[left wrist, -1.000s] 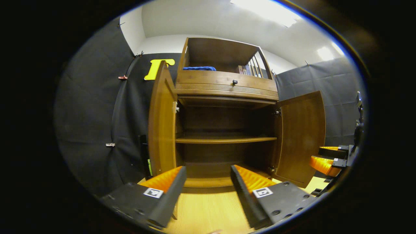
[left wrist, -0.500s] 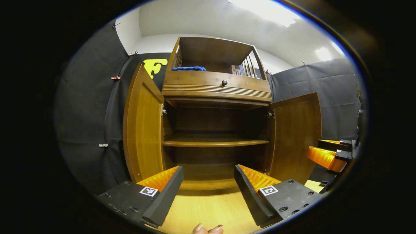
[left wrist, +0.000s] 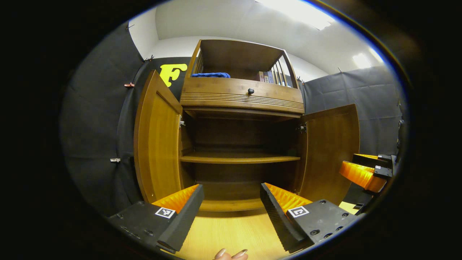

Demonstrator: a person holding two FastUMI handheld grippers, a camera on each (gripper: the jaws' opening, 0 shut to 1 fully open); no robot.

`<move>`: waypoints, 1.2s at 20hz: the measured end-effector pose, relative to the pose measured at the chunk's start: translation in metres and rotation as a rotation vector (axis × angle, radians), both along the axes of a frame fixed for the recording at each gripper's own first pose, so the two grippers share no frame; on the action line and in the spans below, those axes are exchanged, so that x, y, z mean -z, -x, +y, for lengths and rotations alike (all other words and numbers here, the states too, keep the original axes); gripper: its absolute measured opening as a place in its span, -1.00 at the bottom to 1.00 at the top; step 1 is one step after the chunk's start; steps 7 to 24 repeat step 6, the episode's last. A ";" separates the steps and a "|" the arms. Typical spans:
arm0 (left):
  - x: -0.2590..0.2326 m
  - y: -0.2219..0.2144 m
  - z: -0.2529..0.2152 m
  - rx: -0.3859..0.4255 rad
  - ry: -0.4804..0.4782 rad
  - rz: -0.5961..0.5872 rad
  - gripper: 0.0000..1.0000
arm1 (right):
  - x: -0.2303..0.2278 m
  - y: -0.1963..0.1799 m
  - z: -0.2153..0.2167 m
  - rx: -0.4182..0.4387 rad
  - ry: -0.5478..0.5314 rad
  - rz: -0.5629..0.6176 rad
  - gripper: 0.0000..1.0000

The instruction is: Open the right door of the double-door shoe cabinet with the right hand, and open the left door with the left hand.

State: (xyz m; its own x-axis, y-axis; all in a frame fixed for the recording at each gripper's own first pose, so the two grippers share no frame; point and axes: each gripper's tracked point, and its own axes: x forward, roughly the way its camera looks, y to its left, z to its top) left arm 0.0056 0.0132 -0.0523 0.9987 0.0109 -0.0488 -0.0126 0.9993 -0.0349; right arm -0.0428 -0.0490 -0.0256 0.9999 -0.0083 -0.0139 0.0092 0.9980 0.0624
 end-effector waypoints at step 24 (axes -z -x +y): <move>0.001 -0.003 -0.003 0.011 -0.007 0.002 0.95 | -0.005 0.001 0.000 0.000 -0.003 -0.007 0.99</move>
